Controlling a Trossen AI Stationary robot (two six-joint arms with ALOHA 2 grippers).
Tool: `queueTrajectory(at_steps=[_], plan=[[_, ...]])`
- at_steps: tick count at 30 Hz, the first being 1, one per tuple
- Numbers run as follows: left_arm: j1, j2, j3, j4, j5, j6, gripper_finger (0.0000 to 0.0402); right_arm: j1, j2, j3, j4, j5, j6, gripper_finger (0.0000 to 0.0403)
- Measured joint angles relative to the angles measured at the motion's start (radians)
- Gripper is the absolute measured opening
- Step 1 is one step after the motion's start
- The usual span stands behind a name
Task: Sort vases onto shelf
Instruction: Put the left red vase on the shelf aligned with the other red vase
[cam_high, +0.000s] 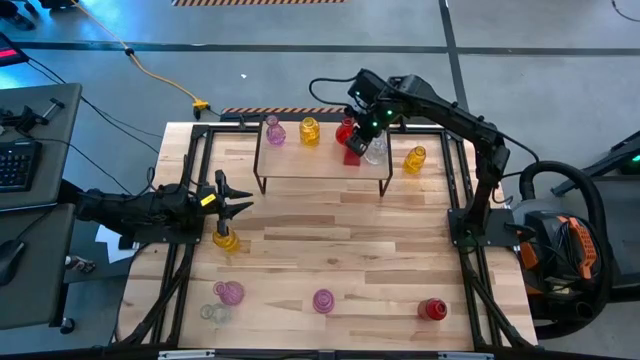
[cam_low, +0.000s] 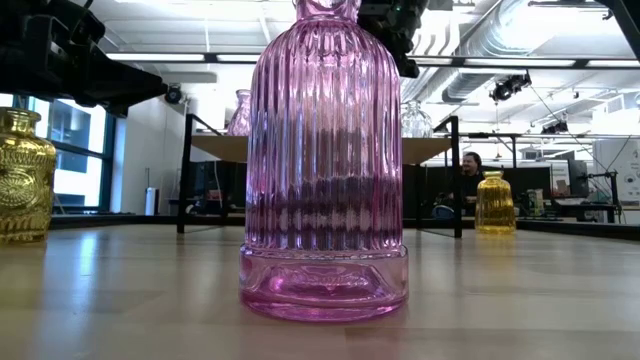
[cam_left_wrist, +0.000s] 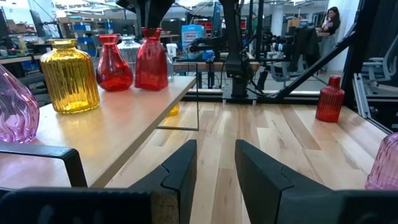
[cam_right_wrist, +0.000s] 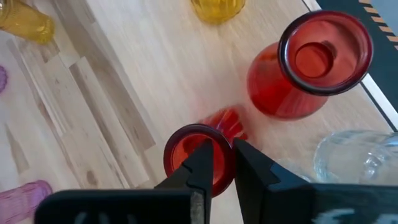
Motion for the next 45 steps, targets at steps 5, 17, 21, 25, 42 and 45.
queueTrajectory(at_steps=[5, 17, 21, 25, 42, 45], plan=[[0.000, 0.000, 0.000, 0.000, 0.000, 0.000, 0.0100, 0.000, 0.000, 0.000, 0.025, -0.001, 0.000, 0.0039], [0.000, 0.000, 0.000, 0.000, 0.000, 0.000, 0.0100, 0.000, 0.000, 0.000, 0.054, 0.009, 0.000, 0.0039], [0.000, 0.000, 0.000, 0.000, 0.000, 0.000, 0.0100, 0.000, 0.000, 0.000, 0.059, 0.016, -0.020, 0.0039], [0.000, 0.000, 0.000, 0.000, 0.000, 0.000, 0.0100, 0.000, 0.000, 0.000, 0.059, 0.025, -0.026, 0.0039], [0.000, 0.000, 0.000, 0.000, 0.000, 0.000, 0.0100, 0.000, 0.001, 0.000, 0.085, 0.064, -0.035, 0.0039], [0.000, 0.000, 0.000, 0.000, 0.000, 0.000, 0.0100, 0.000, 0.001, 0.000, 0.091, 0.065, -0.036, 0.0039]])
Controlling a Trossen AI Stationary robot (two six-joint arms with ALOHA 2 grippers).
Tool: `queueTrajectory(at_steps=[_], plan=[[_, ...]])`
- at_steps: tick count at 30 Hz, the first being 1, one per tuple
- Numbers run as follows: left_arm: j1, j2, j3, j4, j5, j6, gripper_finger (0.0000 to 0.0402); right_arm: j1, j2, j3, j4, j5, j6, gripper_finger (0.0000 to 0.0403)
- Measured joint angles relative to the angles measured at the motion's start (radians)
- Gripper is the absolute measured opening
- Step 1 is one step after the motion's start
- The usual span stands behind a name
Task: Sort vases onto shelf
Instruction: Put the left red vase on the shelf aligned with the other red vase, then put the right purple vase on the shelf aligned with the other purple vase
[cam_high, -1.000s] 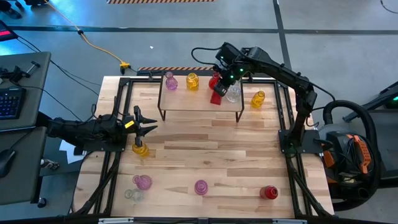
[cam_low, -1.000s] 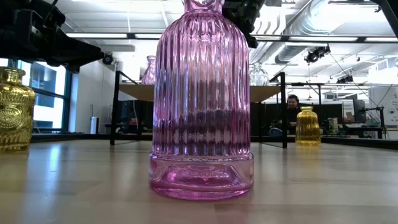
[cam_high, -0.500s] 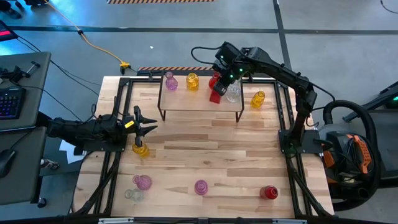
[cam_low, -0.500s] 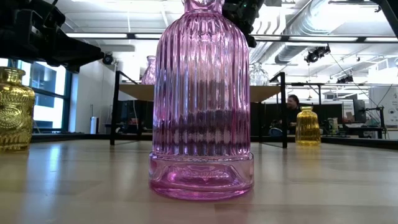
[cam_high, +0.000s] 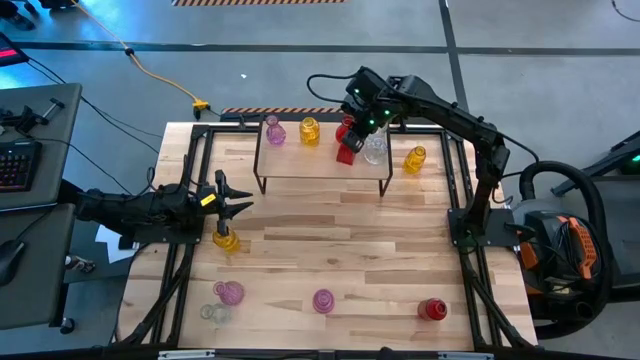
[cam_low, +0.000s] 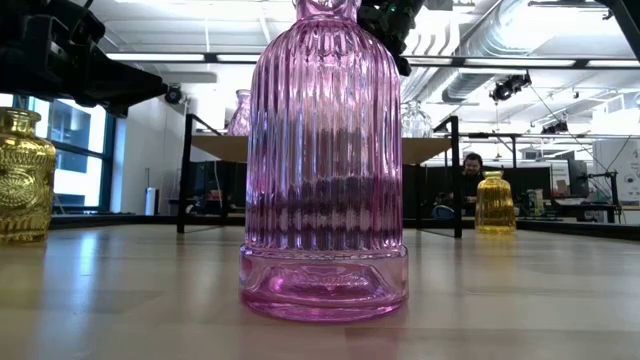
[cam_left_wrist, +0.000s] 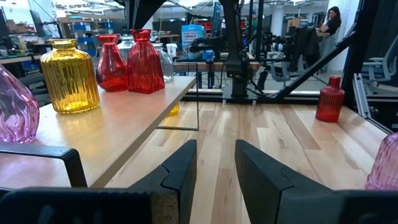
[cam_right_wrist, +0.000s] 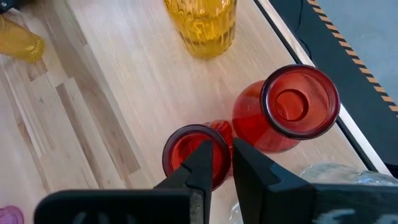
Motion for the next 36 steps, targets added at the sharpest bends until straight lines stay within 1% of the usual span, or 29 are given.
queueTrajectory(at_steps=[16, 26, 36], plan=[[0.000, 0.000, 0.000, 0.000, 0.000, 0.000, 0.0100, 0.001, 0.000, 0.000, -0.012, -0.008, 0.003, 0.0040], [0.000, 0.000, 0.000, 0.000, 0.000, 0.000, 0.0100, 0.001, -0.008, 0.000, -0.015, 0.009, 0.003, 0.0082], [0.000, 0.000, 0.000, 0.000, 0.000, 0.000, 0.0100, 0.001, -0.013, 0.000, -0.018, 0.012, 0.003, 0.0087]])
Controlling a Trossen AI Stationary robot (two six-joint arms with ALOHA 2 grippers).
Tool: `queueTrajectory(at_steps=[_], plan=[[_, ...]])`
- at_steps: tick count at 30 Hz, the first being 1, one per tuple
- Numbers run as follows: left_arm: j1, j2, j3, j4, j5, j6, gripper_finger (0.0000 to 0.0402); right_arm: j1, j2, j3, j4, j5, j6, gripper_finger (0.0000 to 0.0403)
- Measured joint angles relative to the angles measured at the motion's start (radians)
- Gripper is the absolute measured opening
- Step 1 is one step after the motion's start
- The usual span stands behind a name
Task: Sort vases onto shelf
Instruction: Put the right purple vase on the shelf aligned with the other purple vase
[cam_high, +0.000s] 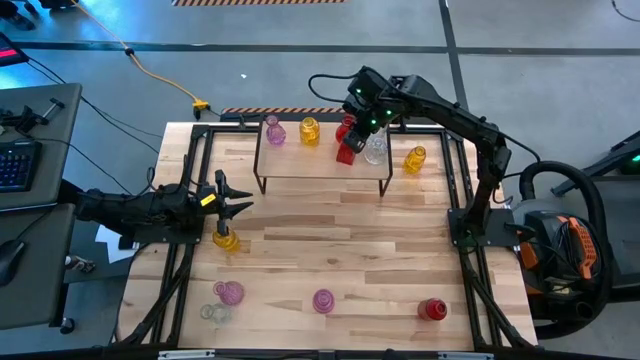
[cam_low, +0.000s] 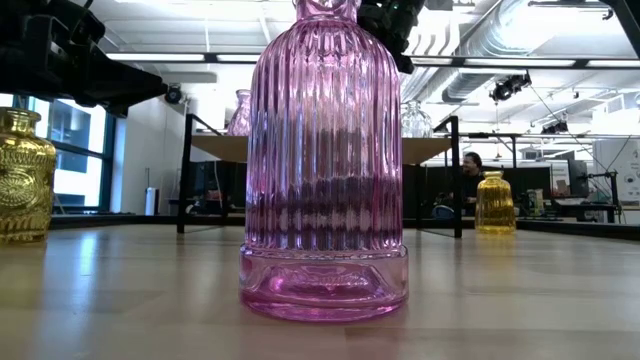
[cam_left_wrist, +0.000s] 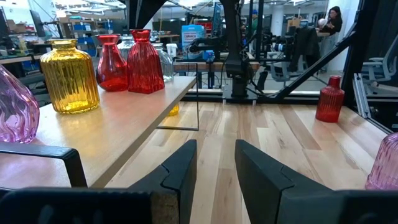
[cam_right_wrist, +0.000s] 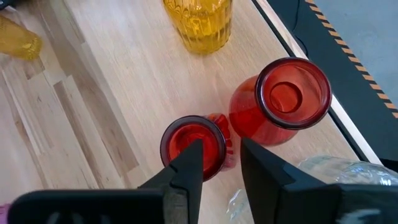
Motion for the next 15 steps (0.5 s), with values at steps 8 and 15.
queueTrajectory(at_steps=[8, 15], plan=[[0.000, 0.000, 0.000, 0.000, 0.000, 0.000, 0.0100, 0.013, -0.040, 0.000, -0.008, 0.008, 0.009, 0.0087], [0.000, 0.000, 0.000, 0.000, 0.000, 0.000, 0.0100, 0.089, -0.068, 0.000, -0.082, 0.043, 0.059, 0.0087]])
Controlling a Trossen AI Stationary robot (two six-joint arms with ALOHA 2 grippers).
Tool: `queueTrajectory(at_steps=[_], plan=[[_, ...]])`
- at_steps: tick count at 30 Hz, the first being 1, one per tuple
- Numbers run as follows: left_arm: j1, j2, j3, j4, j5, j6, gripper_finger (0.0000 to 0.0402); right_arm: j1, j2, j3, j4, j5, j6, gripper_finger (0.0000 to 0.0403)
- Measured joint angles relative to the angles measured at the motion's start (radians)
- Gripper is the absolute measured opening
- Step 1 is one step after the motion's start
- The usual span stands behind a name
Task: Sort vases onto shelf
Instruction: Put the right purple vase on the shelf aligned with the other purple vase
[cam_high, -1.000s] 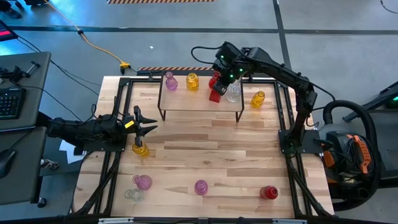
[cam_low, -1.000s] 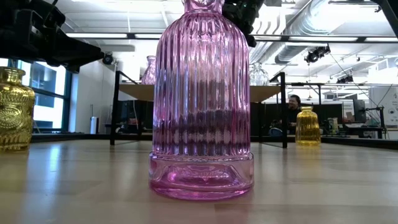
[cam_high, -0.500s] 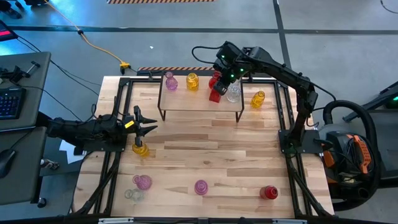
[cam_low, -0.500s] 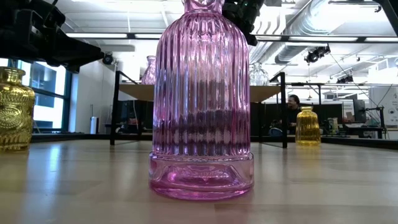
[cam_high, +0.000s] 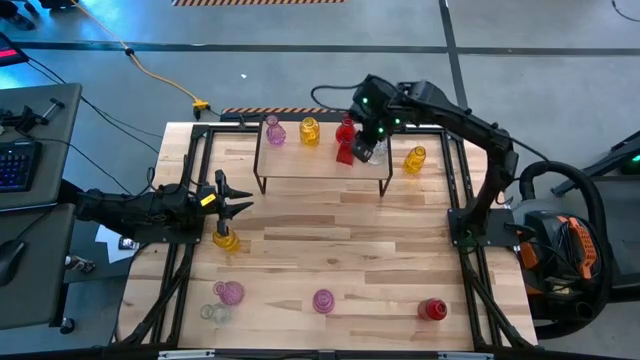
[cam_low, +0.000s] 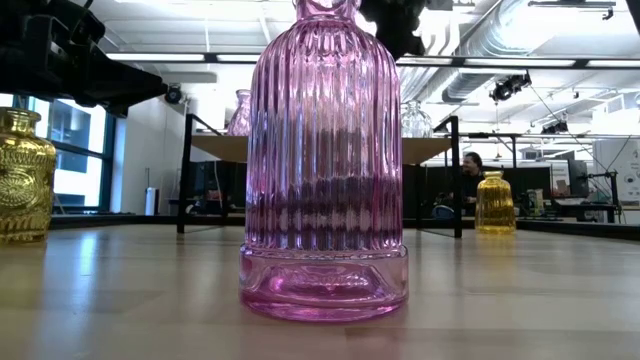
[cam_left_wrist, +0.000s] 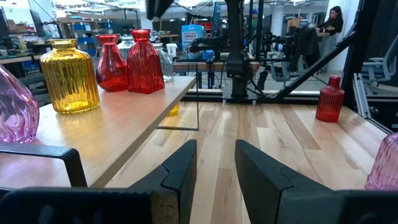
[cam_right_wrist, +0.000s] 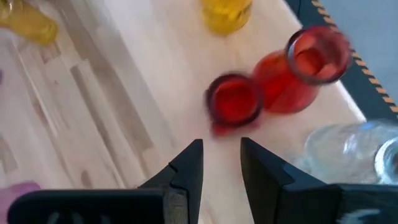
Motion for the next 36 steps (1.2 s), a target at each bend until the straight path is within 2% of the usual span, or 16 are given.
queueTrajectory(at_steps=[10, 20, 25, 30, 36], plan=[[0.000, 0.000, 0.000, 0.000, 0.000, 0.000, 0.0100, 0.164, -0.001, 0.000, -0.079, 0.033, 0.081, 0.0087], [0.000, 0.000, 0.000, 0.000, 0.000, 0.000, 0.0100, 0.336, -0.001, 0.000, -0.090, 0.170, 0.192, 0.0087], [0.000, 0.000, 0.000, 0.000, 0.000, 0.000, 0.0100, 0.354, -0.001, 0.000, -0.081, 0.278, 0.218, 0.0087], [0.000, 0.000, 0.000, 0.000, 0.000, 0.000, 0.0100, 0.316, 0.008, 0.000, -0.080, 0.229, 0.230, 0.0087], [0.000, 0.000, 0.000, 0.000, 0.000, 0.000, 0.0100, 0.357, 0.052, -0.002, -0.074, 0.193, 0.230, 0.0087]])
